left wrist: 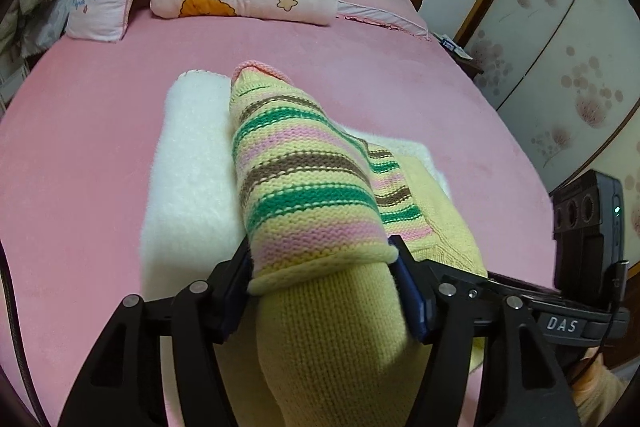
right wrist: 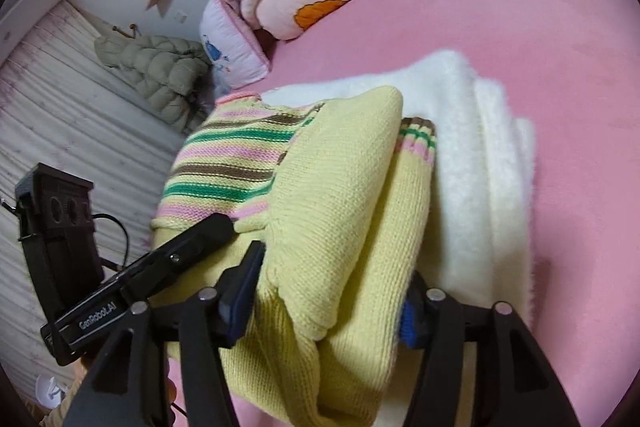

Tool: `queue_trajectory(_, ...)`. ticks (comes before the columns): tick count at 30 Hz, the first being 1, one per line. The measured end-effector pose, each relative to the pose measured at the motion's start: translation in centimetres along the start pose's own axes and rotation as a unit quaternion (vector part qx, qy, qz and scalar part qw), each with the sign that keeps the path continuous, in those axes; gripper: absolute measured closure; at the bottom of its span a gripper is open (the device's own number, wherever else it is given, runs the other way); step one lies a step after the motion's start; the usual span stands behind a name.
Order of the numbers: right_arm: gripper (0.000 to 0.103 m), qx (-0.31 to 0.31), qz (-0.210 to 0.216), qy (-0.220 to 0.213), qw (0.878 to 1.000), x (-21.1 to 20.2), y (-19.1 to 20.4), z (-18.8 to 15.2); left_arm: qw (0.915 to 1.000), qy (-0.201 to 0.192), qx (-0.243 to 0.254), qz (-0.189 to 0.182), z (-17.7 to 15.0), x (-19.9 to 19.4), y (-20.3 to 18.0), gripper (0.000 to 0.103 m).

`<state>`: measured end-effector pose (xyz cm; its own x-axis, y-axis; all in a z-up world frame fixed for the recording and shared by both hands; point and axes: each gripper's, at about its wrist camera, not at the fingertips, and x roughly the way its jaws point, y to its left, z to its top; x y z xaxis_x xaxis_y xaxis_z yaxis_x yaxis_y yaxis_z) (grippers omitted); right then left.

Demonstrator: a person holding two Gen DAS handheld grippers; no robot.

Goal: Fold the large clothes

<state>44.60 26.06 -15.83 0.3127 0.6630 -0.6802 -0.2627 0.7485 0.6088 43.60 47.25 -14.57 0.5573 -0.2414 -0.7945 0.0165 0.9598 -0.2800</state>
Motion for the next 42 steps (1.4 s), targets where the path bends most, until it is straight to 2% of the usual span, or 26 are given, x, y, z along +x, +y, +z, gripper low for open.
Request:
queue_trajectory(3, 0.032, -0.013, -0.041, 0.013, 0.999, -0.7, 0.4, -0.3, 0.9997, 0.006, 0.013, 0.021, -0.5, -0.4, -1.1, 0.029)
queue_trajectory(7, 0.031, -0.032, -0.082, 0.029, 0.996, -2.1, 1.2, -0.4, 0.9978, 0.011, 0.022, 0.061, -1.1, -2.2, -2.9, 0.014)
queue_trajectory(11, 0.031, -0.056, -0.104, 0.035, 0.992, -4.7, 2.3, -1.7, 0.9972, 0.017, 0.012, 0.071, -2.2, -4.5, -4.5, 0.014)
queue_trajectory(15, 0.031, -0.068, -0.108, 0.036, 0.991, -8.2, 3.4, -3.2, 0.9959, 0.014, 0.016, 0.088, -4.0, -7.8, -7.4, 0.014)
queue_trajectory(20, 0.031, -0.069, -0.096, 0.036, 0.992, -13.7, 4.2, -5.8, 0.9938, 0.007, 0.013, 0.111, -6.2, -12.2, -11.4, 0.014)
queue_trajectory(21, 0.031, -0.068, -0.093, 0.036, 0.993, -14.4, 4.3, -6.0, 0.9944, 0.006, 0.01, 0.105, -6.8, -13.5, -12.6, 0.014)
queue_trajectory(26, 0.031, -0.078, -0.078, 0.037, 0.993, -21.4, 4.8, -9.8, 0.9959, -0.005, 0.008, 0.09, -9.4, -18.8, -17.7, 0.014)
queue_trajectory(32, 0.03, -0.09, -0.063, 0.02, 0.994, -31.4, 5.0, -14.2, 0.9961, -0.014, 0.019, 0.085, -14.0, -24.7, -25.1, 0.014)
queue_trajectory(35, 0.029, -0.103, -0.059, 0.006, 0.993, -36.9, 4.9, -16.6, 0.9965, -0.021, 0.013, 0.08, -16.6, -27.6, -28.7, 0.014)
queue_trajectory(42, 0.027, -0.118, -0.066, -0.004, 0.991, -46.2, 4.1, -21.1, 0.9958, -0.037, -0.019, 0.082, -22.2, -34.0, -35.5, 0.013)
